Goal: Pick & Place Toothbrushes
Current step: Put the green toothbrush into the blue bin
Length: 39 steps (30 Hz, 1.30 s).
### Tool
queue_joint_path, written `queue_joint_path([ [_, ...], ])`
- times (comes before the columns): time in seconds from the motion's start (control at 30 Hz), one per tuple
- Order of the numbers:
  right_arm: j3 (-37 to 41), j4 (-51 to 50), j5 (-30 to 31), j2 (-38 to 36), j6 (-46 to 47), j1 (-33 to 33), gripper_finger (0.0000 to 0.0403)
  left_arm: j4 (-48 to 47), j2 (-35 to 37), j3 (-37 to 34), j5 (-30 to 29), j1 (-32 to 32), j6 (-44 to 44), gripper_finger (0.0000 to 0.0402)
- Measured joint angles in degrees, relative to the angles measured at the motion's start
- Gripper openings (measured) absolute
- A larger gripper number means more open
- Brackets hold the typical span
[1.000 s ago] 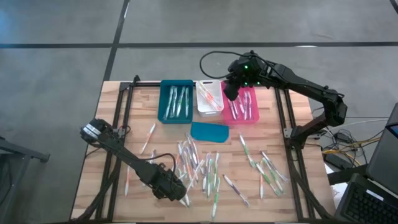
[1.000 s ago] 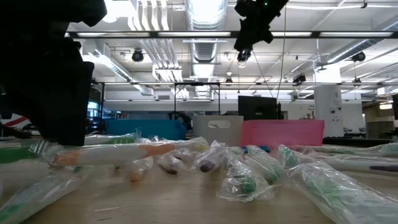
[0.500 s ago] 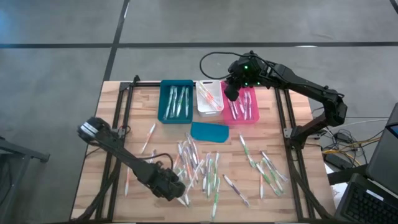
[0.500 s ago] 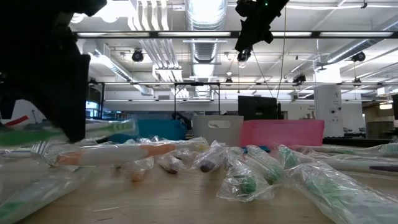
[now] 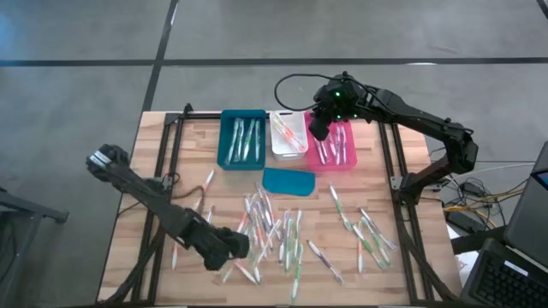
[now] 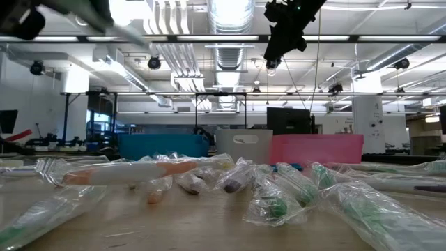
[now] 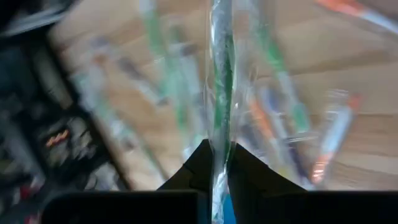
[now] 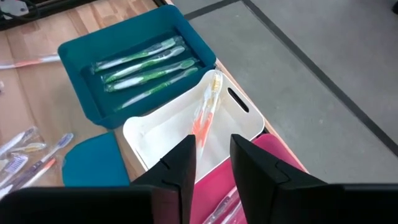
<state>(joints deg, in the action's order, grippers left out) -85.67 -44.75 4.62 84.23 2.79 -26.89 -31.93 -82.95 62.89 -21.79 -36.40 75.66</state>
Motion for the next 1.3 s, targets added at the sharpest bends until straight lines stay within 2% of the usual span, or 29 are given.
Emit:
queue_joint_path([
  [0.17,1.3,0.1,0.0,0.0,-0.1,0.0,0.0112,5.9,6.5,0.0,-7.2,1.3,-6.8,0.0044],
  [0.37,2.0,0.1,0.7,0.0,-1.4,0.0,0.0126,14.6,12.1,0.1,-18.5,4.1,-16.7,0.0029],
  [0.47,2.0,0.1,1.9,0.0,-1.5,0.0,0.0132,18.9,14.3,1.1,-21.2,7.0,-20.5,0.0029],
  [0.6,2.0,0.1,3.3,0.0,-2.2,0.0,0.0138,22.5,16.2,3.0,-21.6,12.5,-25.6,0.0031],
  [0.8,2.0,0.4,4.7,0.0,-4.9,0.0,0.0144,22.8,17.0,7.0,-21.7,23.8,-38.1,0.0032],
  [1.1,2.0,0.7,6.5,-0.2,-10.3,-0.3,0.0120,16.0,16.5,11.5,-21.2,39.4,-55.9,0.0031],
  [1.3,1.8,4.3,7.6,-2.2,-13.9,-1.1,0.0101,10.6,16.3,11.7,-16.5,48.1,-69.2,0.0031],
])
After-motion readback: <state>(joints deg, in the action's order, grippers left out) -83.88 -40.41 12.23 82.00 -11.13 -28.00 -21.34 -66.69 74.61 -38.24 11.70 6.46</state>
